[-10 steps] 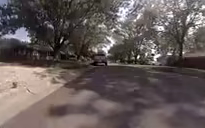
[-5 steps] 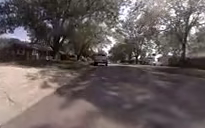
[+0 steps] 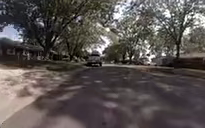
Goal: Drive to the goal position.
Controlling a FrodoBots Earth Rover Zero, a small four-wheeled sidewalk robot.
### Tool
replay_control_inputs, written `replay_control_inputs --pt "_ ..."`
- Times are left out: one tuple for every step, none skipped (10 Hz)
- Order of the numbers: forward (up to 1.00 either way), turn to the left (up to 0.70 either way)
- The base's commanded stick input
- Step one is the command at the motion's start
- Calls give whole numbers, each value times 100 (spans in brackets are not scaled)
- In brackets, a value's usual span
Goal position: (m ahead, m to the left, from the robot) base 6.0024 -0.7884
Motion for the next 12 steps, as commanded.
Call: replay_control_inputs --pt "100 0" --pt "100 0" --pt "100 0" --pt "100 0" --pt "100 0" --pt "100 0" --pt "100 0" --pt "100 0" --pt "100 0" --pt "100 0" --pt "100 0" --pt "100 0"
